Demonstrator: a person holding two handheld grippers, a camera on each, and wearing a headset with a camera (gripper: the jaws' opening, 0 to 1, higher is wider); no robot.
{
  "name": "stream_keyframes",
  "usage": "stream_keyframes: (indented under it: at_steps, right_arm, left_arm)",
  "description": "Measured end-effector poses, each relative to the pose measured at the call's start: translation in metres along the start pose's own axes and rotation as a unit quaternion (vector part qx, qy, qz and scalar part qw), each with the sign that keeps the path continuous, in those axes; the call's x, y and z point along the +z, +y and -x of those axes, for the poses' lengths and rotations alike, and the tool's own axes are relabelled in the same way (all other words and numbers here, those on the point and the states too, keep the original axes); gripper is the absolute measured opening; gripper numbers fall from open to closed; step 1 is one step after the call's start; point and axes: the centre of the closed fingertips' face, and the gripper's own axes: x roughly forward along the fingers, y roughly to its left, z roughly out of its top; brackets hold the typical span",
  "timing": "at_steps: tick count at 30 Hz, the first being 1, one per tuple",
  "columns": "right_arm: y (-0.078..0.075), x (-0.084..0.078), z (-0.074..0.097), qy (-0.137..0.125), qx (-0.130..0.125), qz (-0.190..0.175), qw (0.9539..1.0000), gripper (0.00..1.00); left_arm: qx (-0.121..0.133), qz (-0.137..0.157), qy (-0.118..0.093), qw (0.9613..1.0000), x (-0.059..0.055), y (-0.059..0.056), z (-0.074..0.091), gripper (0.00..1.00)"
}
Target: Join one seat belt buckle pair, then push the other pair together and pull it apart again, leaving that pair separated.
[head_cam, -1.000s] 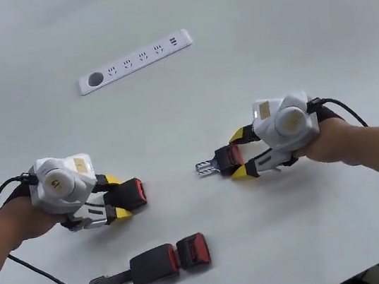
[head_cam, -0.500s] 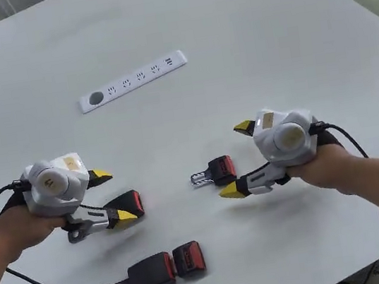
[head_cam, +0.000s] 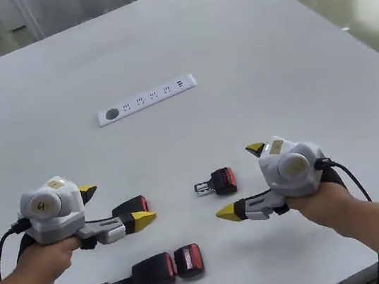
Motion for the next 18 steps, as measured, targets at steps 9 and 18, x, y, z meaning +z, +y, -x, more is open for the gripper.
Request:
stream_keyframes:
  at_steps: [9,18]
  right_arm:
    - [0.017,0.01,0.024,-0.016,-0.008,0.013,0.9998,0.98]
    - [0.044,0.017,0.044,-0.027,0.01,0.037,0.9989,1.0]
  left_arm:
    - [0.024,-0.011,-0.009,0.9996,-0.018,-0.014,0.039,1.0]
    - [0.048,-0.029,-0.049,0.9972,-0.022,-0.027,0.088,1.0]
